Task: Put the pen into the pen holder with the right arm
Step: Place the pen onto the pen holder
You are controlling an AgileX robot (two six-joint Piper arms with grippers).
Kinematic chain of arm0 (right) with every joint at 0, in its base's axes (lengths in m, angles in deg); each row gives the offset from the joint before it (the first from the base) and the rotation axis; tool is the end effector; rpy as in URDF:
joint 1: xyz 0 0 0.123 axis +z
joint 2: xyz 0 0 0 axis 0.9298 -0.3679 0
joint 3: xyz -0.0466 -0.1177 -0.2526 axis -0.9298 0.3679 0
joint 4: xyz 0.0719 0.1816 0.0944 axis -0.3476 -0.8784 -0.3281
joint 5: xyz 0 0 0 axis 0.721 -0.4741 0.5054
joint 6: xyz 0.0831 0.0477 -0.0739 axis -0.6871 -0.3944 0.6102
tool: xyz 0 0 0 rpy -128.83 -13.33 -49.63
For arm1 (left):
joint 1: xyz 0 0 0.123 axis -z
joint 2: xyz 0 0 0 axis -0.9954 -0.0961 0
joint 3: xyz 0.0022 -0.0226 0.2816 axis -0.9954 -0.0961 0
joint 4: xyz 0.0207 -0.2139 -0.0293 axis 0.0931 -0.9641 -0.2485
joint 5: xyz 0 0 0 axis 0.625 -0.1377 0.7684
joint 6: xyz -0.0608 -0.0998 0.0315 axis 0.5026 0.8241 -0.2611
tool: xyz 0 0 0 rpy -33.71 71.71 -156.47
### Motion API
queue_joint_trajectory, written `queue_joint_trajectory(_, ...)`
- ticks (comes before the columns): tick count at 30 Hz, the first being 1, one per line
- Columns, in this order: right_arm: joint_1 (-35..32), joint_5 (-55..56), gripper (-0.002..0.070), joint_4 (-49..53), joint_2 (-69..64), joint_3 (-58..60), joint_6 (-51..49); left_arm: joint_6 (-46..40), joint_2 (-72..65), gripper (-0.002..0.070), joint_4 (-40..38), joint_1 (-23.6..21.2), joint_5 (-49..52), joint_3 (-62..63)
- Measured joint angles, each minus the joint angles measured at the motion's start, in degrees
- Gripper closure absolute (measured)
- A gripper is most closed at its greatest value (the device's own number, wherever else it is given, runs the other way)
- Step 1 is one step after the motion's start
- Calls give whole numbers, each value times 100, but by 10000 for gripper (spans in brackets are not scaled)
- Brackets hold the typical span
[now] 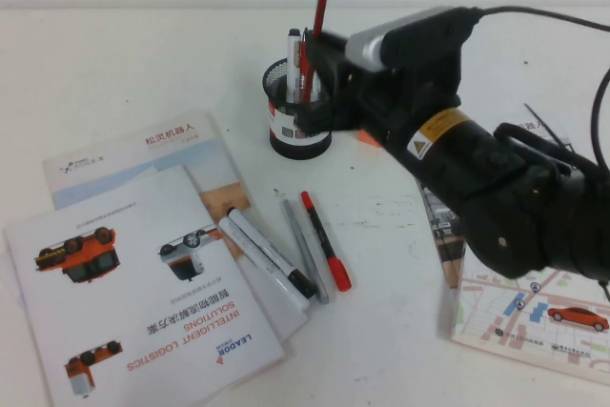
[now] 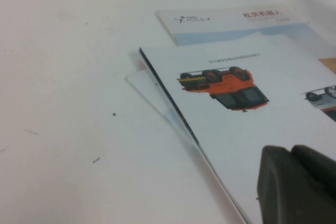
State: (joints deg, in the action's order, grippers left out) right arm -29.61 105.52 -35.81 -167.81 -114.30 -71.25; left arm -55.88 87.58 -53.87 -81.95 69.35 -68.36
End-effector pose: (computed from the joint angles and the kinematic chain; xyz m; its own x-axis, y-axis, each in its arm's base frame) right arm 0.3014 0.2366 0.3036 -0.0189 0.1343 -0.9908 -0.5989 0.7920 0.1188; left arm 0.0474 -0.0032 0.1640 -0.3064 -0.1351 -0.9423 0.0075 0.9895 -0.1443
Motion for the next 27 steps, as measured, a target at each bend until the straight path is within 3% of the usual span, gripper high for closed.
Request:
queue_joint_trajectory(3, -190, 540, 659, -301, -313, -198, 139, 0, 0, 677, 0, 0, 0, 0)
queue_joint_trajectory(10, -591, 662, 659, -430, -1123, -1057, 178, 0, 0, 678, 0, 0, 0, 0)
queue_joint_trajectory(21, -805, -635, 659, -50, -2418, -2933, 197, 0, 0, 677, 0, 0, 0, 0)
queue_joint_trajectory(24, -812, -973, 631, 29, -2576, -3125, 198, 0, 0, 678, 0, 0, 0, 0)
queue_joint_trajectory(27, -812, -1179, 540, 93, -2600, -3136, 198, 0, 0, 678, 0, 0, 0, 0)
